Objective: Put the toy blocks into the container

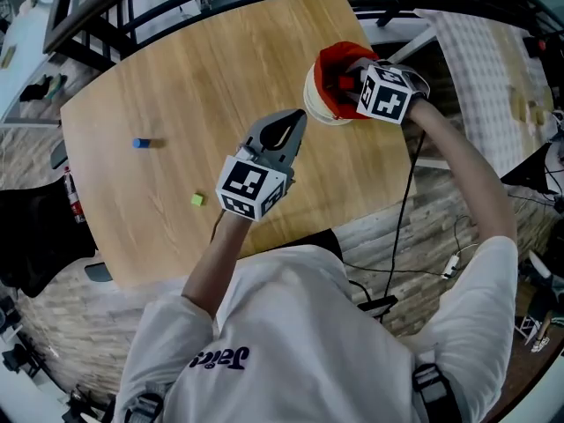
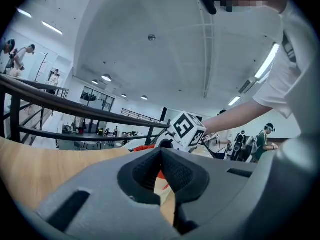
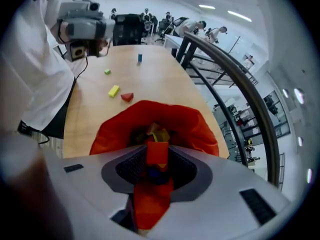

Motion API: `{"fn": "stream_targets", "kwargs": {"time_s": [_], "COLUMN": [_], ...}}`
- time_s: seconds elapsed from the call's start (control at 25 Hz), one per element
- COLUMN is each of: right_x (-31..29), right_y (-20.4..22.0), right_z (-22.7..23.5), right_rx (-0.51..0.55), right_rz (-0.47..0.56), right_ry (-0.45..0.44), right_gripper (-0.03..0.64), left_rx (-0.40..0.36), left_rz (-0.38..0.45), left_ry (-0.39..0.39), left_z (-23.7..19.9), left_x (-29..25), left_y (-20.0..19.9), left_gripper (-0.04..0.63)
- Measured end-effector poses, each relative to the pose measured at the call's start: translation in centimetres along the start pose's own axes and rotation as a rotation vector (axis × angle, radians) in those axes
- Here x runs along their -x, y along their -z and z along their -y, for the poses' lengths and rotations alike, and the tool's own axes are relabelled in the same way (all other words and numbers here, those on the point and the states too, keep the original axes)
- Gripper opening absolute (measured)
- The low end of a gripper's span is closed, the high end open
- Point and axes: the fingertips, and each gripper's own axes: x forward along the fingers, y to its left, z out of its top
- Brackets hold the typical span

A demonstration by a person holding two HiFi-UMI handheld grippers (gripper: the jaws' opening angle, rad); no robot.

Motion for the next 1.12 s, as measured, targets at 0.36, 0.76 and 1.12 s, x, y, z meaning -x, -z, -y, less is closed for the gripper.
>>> {"fn": "stream_targets", "kwargs": {"time_s": [0.36, 0.76, 1.12], "right_x": [-0.5, 7.1, 7.5], "right_y": [-0.5, -8.2, -18.6], "right_z": [0.4, -2.4, -11.4], "right_rx": [-0.049, -0.263, -0.27], "right_rz": [-0.024, 0.306, 0.514], "right_ry": [0.002, -0.023, -0.136], "right_gripper": [0.204, 0.204, 0.204], "left_rx": [0.002, 0.001, 0.042], "left_rz": [-0.021, -0.022, -0.013], "left_ry": [-0.048, -0.161, -0.349], "left_z": [-1.6, -4.0, -7.4], "left_x": [2.6, 9.4, 20.0], "left_y": [0.9, 1.6, 3.5], "left_gripper": [0.006, 0.006, 0.006]}}
